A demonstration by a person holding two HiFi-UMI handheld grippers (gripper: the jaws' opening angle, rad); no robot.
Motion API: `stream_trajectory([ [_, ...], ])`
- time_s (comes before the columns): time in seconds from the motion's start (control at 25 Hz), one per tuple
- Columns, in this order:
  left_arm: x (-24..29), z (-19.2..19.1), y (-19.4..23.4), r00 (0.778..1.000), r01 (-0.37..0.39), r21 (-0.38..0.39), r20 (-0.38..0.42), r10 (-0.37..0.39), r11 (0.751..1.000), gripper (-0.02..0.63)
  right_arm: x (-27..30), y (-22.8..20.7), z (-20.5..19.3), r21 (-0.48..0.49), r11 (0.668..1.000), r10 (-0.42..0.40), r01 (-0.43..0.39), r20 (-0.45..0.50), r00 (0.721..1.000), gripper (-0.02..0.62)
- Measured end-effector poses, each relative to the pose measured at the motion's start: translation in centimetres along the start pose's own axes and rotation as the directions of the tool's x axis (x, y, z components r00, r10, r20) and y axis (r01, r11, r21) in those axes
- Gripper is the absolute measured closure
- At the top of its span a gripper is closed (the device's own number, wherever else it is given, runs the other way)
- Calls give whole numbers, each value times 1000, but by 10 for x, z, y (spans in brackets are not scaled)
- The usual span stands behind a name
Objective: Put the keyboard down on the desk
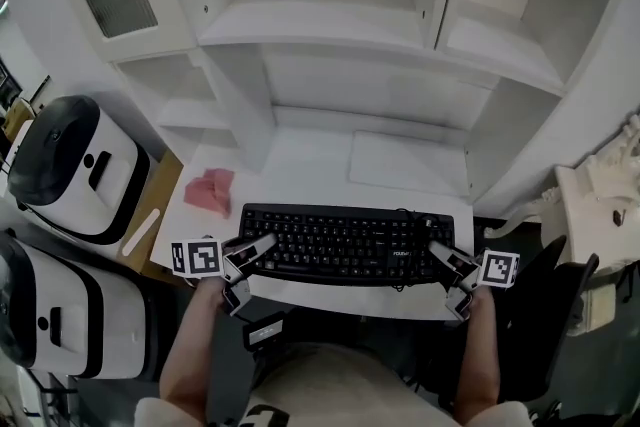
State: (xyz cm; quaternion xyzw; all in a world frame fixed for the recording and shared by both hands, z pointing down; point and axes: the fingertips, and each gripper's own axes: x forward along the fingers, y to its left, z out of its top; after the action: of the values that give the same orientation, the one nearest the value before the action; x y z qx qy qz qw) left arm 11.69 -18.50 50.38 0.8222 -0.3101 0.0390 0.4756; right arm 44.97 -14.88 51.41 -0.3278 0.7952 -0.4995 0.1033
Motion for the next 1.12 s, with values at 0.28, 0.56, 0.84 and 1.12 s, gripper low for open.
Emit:
stream_trajectory([
  [0.28, 7, 9, 11, 1000, -14, -15, -28, 14, 1000, 386, 11, -10, 4, 16, 1000, -3, 3, -9, 1000, 407],
  [0.56, 31, 17, 42, 996, -22, -34, -82, 20, 999, 371, 24, -30, 10, 19, 997, -74, 74, -37, 997, 407],
  [0.84, 60, 29, 83, 990, -32, -72, -141, 22, 997, 363, 51, -54, 22, 20, 992, -125, 127, -81, 989, 407],
  [1.12, 79, 23, 121, 980, -52, -98, -199, 32, 994, 356, 71, -87, 13, 70, 984, -157, 167, -127, 979, 405],
])
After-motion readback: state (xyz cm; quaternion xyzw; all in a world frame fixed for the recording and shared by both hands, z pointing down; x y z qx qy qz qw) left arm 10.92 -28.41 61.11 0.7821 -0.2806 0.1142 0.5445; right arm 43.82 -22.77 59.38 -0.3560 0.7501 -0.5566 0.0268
